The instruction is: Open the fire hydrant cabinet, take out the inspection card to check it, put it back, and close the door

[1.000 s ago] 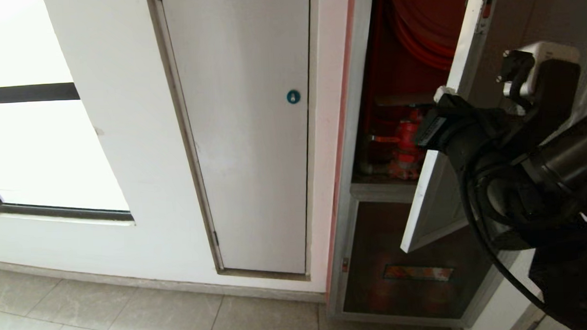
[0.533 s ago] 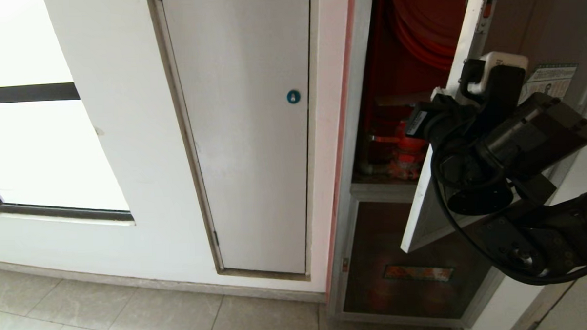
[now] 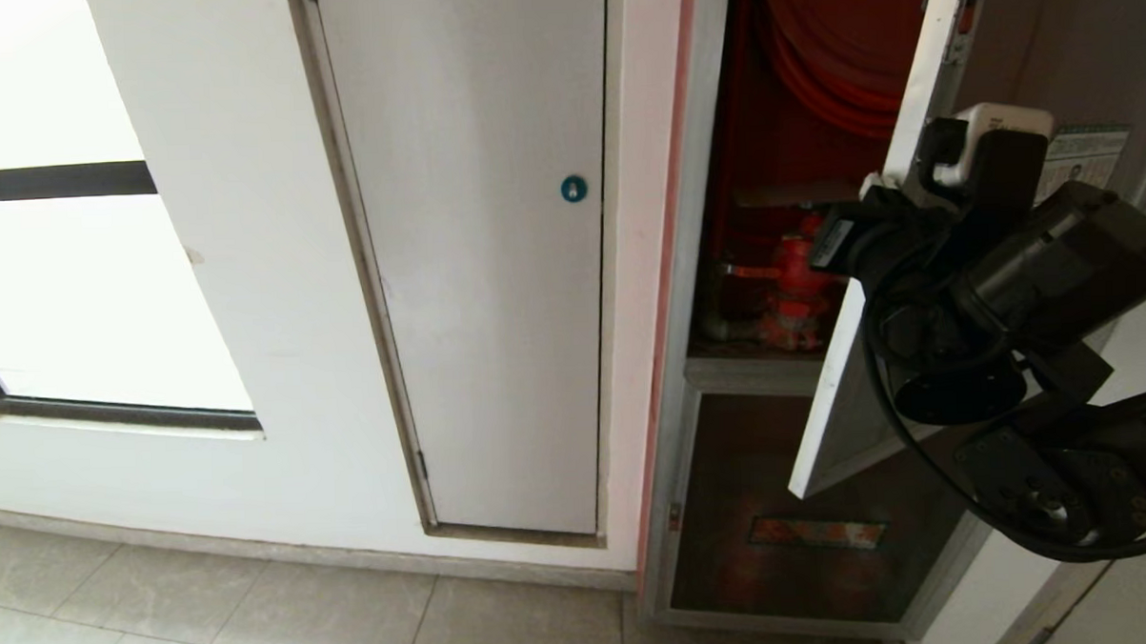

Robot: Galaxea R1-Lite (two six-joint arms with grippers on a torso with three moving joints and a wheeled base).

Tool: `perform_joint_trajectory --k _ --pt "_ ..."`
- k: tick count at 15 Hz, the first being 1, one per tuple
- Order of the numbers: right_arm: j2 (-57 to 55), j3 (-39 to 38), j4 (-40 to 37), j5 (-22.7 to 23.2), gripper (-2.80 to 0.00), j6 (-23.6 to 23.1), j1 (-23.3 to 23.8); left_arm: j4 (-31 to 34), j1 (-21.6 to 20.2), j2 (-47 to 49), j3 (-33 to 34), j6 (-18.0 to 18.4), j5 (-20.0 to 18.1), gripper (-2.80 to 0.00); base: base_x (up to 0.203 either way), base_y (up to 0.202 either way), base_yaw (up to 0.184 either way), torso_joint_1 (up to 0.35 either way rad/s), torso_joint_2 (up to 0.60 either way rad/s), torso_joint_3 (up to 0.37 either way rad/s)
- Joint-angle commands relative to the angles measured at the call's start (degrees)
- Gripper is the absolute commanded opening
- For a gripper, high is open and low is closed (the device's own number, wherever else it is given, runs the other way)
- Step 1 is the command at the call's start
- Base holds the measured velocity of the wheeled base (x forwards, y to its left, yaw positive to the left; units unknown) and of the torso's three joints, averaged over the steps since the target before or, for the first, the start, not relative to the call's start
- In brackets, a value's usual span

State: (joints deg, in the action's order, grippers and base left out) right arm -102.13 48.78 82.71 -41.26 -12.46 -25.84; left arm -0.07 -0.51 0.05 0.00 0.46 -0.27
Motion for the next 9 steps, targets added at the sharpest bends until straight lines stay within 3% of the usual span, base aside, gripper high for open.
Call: perform_joint_trajectory --k 1,9 --pt "1.6 -0.9 0.6 -0.7 -2.8 -0.1 0.0 0.0 0.0 0.0 0.1 0.0 0.0 -2.8 0.0 0.0 0.0 0.0 0.0 0.0" --pt "8.8 -7.1 0.4 -1.8 -2.8 -0.1 0.8 0.0 0.0 0.0 0.1 0.0 0.0 -2.8 0.0 0.0 0.0 0.0 0.0 0.0"
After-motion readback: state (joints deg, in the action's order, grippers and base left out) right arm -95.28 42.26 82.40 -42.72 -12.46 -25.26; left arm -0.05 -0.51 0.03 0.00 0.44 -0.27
